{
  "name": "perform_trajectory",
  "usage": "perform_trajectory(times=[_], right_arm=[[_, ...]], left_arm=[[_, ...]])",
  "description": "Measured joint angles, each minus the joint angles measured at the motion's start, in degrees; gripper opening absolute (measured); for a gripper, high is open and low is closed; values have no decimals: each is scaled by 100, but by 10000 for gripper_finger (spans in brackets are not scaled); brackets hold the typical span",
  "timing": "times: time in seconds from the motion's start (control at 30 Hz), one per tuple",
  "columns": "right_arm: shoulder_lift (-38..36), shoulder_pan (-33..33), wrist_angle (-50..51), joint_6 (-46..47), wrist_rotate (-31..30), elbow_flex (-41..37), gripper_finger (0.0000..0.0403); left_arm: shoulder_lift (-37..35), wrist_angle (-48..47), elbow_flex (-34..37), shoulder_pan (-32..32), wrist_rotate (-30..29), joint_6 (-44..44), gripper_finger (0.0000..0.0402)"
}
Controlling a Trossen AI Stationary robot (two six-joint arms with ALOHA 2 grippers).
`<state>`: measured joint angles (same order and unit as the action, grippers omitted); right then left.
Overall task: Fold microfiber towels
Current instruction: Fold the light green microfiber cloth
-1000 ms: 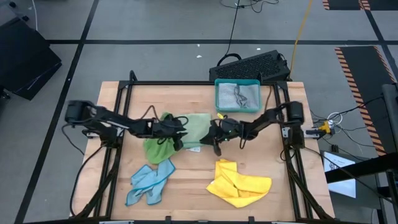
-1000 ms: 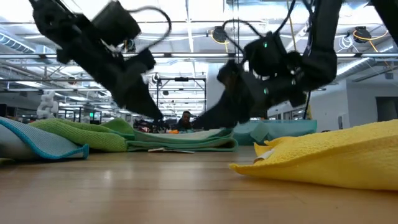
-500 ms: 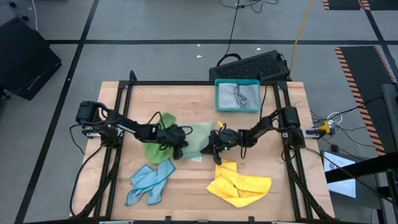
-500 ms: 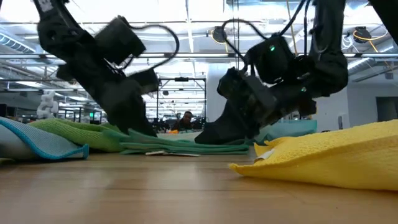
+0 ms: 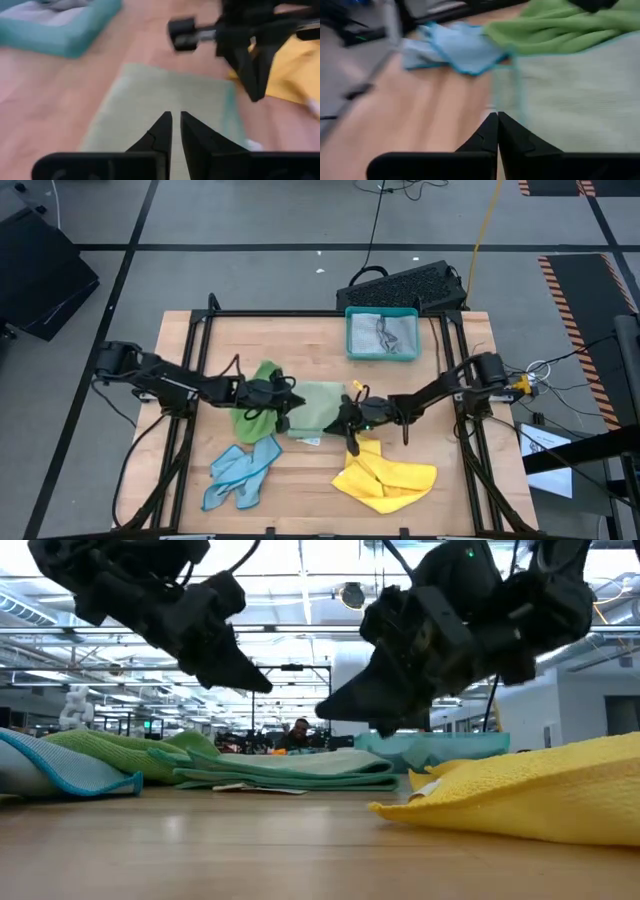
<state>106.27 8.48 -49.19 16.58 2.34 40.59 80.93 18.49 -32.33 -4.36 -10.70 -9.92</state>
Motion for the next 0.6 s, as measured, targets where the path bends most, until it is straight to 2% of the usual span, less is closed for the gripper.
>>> perform_trajectory(times=[0.1,0.17,0.3,0.43,0.6], right_arm=[[-402,-124,540,-563,-689,-4,2],[-478,-241,475,-843,-1071,6,2],[-240,-501,199,-1104,-1125,-2,2],[207,-650,-243,-1057,-1127,-6,2],[829,-650,-897,-976,-1129,-1,1]], left_arm=[[60,5,1,205,-7,-14,45],[169,-31,0,341,60,-75,50],[567,359,-11,480,342,1,60],[1100,487,-1,504,365,74,62],[1822,649,5,572,365,-251,63]])
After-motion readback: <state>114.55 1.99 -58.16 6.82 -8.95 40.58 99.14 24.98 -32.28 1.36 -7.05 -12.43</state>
